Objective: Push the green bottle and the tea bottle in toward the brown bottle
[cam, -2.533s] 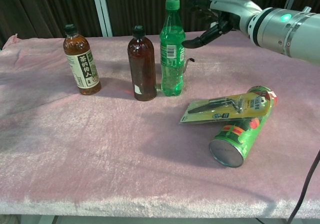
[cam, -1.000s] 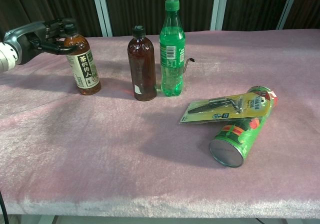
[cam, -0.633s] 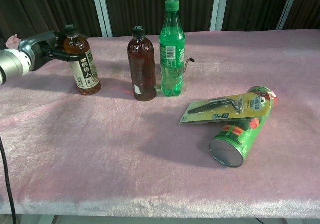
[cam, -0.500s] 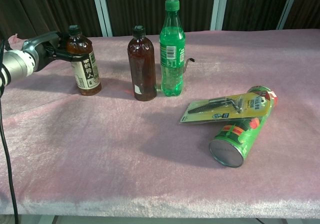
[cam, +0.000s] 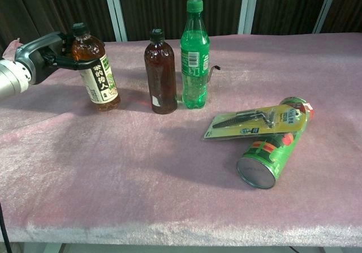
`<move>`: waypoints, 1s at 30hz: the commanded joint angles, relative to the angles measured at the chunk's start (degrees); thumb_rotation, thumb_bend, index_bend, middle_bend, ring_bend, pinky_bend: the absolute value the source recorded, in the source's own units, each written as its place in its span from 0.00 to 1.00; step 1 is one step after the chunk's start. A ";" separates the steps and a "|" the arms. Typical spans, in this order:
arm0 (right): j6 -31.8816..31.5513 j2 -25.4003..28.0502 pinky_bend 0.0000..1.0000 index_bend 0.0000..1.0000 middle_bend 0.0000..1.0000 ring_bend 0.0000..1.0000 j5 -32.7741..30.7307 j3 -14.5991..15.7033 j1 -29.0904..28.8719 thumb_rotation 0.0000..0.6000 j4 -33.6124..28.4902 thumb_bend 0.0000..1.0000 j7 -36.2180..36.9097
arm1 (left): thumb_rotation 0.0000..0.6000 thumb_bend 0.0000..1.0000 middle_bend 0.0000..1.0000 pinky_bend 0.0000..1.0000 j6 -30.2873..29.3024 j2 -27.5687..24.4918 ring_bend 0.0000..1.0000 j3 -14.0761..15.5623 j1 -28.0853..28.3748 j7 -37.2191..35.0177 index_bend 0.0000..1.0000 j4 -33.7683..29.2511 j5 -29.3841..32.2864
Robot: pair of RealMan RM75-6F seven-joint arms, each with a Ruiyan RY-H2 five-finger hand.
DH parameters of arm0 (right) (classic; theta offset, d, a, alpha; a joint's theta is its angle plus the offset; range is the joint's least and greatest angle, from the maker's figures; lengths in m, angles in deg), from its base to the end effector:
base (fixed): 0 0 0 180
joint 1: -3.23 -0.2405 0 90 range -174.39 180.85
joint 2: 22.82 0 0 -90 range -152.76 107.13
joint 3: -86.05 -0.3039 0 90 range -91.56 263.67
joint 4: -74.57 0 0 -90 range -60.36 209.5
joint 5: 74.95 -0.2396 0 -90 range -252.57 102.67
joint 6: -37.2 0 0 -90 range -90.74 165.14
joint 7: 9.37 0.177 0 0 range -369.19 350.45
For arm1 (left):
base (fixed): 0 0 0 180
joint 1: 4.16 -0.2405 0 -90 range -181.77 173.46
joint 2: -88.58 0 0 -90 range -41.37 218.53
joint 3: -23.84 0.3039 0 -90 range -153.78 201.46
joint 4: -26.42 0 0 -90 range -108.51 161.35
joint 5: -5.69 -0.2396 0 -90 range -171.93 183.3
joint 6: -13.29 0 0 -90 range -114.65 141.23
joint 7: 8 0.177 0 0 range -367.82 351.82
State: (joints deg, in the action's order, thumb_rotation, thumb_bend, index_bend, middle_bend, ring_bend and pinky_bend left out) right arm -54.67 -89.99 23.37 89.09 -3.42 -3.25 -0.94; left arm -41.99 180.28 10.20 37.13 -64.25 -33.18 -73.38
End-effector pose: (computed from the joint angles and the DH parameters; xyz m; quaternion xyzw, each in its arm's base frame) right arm -0.3753 -0.2072 0.1440 0.6715 -0.3184 0.4190 0.5217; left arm -0.2351 0.4790 -0.0123 -0.4750 -0.6211 -0.5804 0.2274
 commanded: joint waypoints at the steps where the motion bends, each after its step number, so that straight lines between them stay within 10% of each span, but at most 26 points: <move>1: 0.25 -0.06 0.00 0.00 0.00 0.00 0.20 0.00 -0.06 1.00 -0.21 0.35 -0.35 | 1.00 0.41 0.56 0.45 -2.98 -0.85 0.37 1.54 -1.68 3.25 0.54 -4.79 -1.70; 30: 1.74 0.74 0.00 0.00 0.00 0.00 0.53 0.03 0.12 1.00 -0.52 0.35 0.45 | 1.00 0.40 0.52 0.39 3.64 6.66 0.32 -2.29 3.84 8.21 0.51 1.41 3.41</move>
State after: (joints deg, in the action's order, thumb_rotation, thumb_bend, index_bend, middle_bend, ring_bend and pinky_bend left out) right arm -52.92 -89.26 23.87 89.11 -3.32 -3.75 -0.52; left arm -38.54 186.82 7.78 40.87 -56.04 -31.99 -69.93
